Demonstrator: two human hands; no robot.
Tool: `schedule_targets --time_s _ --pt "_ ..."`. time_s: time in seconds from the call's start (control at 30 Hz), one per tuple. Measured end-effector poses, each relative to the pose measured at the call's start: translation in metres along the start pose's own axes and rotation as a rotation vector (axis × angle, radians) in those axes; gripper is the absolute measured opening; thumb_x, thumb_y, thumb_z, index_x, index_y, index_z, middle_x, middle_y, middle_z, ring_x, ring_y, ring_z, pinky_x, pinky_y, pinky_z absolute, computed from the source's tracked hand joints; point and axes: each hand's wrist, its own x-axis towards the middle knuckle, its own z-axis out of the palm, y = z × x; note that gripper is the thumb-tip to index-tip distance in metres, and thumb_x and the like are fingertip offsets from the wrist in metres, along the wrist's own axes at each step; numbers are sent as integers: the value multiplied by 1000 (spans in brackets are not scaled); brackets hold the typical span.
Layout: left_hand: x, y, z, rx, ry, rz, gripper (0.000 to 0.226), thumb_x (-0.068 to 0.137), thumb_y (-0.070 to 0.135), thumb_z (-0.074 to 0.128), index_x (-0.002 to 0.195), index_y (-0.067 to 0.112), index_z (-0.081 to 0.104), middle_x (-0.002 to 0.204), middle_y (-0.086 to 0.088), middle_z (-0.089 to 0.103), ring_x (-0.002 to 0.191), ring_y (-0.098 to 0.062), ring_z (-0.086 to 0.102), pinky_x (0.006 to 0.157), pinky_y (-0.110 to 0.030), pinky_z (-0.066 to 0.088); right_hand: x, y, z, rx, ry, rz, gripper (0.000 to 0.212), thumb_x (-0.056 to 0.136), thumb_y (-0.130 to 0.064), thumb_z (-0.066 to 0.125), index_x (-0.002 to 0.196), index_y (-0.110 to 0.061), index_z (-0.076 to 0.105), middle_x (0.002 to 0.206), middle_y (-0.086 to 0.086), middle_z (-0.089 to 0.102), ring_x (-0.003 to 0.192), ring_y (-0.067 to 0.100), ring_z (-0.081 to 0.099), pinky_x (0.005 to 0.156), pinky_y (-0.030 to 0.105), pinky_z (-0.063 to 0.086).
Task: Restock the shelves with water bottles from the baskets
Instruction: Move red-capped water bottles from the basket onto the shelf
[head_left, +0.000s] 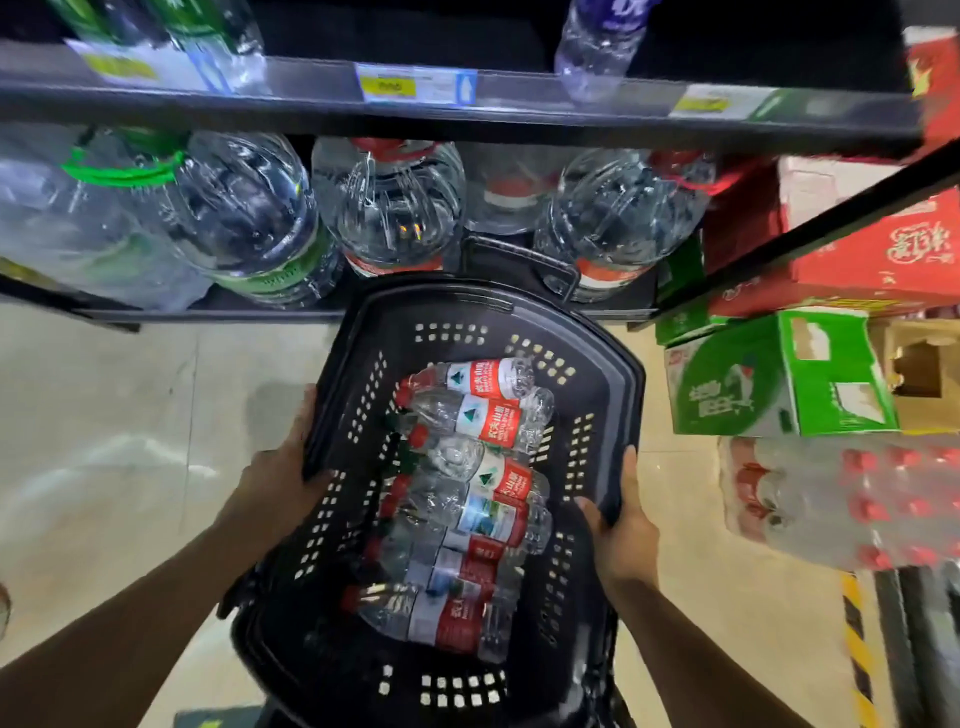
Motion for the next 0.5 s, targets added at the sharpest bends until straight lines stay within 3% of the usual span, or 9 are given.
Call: schedule_targets --time_s 0.1,0.23,0.3,0.37,0.5 --pt "45 -15 -14 46 -36 58 95 94 29 57 146 47 -20 88 -16 65 81 -37 65 76 -38 50 8 -9 32 36 41 69 81 92 -21 64 153 -34 12 134 8 58 112 29 60 75 20 41" --pt "105 -24 -27 114 -77 149 96 92 32 57 141 55 -22 101 -21 67 81 -35 64 77 -39 54 21 -13 68 84 87 140 82 91 -20 65 153 -34 12 142 10 50 123 33 53 89 28 44" --pt "127 -28 -30 160 -90 181 97 91 33 58 139 57 -23 104 -22 66 87 -38 64 77 -37 51 23 -10 83 113 108 182 83 91 -19 65 153 -35 12 140 10 52 121 31 55 88 27 44" --pt "139 -33 -28 186 -92 205 98 91 34 59 136 60 -25 102 -22 67 85 -38 64 74 -36 51 20 -9 98 132 138 211 83 91 -20 65 152 -37 12 137 11 55 118 32 57 83 25 44" --pt "156 -51 -16 162 -111 285 97 91 35 61 145 51 -19 92 -21 70 73 -34 67 66 -36 54 9 7 135 196 195 306 82 91 -24 65 151 -44 11 139 10 54 119 33 57 92 33 45"
